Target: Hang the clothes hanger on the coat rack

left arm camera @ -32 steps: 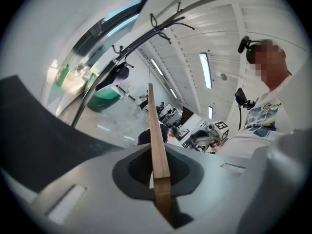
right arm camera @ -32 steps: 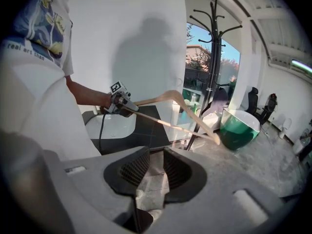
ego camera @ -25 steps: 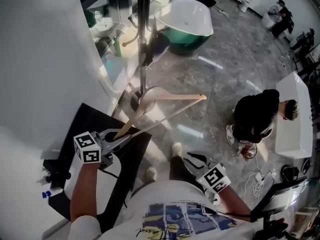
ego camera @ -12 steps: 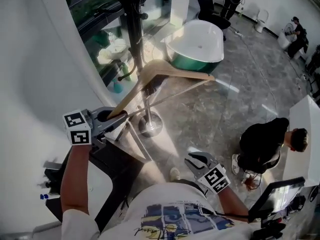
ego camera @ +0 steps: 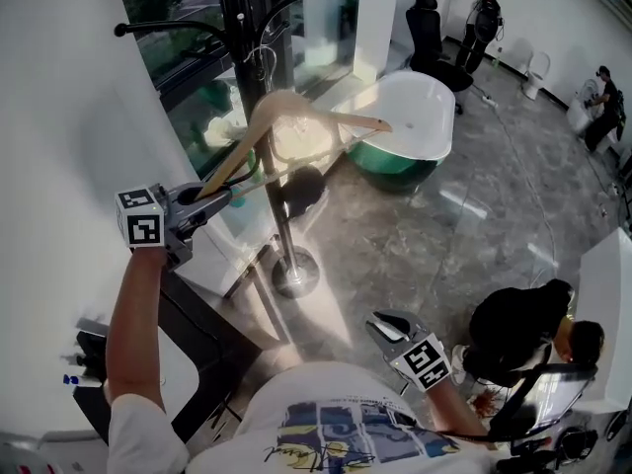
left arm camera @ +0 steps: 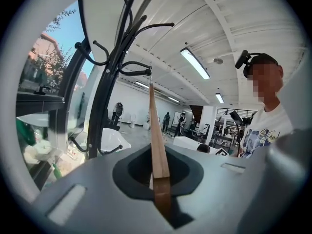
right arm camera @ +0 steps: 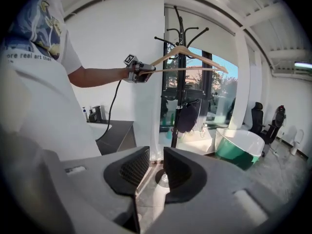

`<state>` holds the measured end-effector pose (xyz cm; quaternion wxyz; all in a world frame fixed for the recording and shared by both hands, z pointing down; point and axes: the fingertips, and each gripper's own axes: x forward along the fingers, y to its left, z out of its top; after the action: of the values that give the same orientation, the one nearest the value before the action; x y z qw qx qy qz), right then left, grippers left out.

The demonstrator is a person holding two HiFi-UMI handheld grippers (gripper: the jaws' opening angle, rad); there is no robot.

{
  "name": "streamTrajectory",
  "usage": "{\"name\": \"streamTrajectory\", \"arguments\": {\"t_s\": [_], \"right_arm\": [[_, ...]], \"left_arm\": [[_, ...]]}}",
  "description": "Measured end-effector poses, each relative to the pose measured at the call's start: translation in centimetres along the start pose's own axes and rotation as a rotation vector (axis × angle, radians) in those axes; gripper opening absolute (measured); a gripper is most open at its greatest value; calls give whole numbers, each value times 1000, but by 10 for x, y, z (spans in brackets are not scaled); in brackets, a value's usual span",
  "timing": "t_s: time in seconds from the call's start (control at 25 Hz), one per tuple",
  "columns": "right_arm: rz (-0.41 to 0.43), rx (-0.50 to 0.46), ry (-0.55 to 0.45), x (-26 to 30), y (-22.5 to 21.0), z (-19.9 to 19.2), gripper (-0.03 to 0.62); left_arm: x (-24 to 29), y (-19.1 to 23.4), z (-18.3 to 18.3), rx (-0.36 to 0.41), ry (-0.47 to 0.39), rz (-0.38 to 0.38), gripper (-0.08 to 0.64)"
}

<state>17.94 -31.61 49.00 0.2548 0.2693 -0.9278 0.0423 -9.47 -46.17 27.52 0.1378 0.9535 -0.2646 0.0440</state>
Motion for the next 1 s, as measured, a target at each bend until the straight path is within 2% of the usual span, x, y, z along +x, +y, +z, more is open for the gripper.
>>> {"name": "streamTrajectory", "arguments": {"t_s": [0.2,0.48,0.76,1.0], "right_arm": [[-4,-5,-4,-8,-23,-8,89],[49,2,-7,5,-40,-10,89],[99,18,-16,20,-37,-10,90],[129,29,-26,20,-35,-8,89]], "left_arm": [[-2,19,-13,-22,-8,78,11],[0,50,-31,-38,-2,184,12],[-2,68,-34,36,7,284,18],[-4,71,-29,62,3,357,33]]}}
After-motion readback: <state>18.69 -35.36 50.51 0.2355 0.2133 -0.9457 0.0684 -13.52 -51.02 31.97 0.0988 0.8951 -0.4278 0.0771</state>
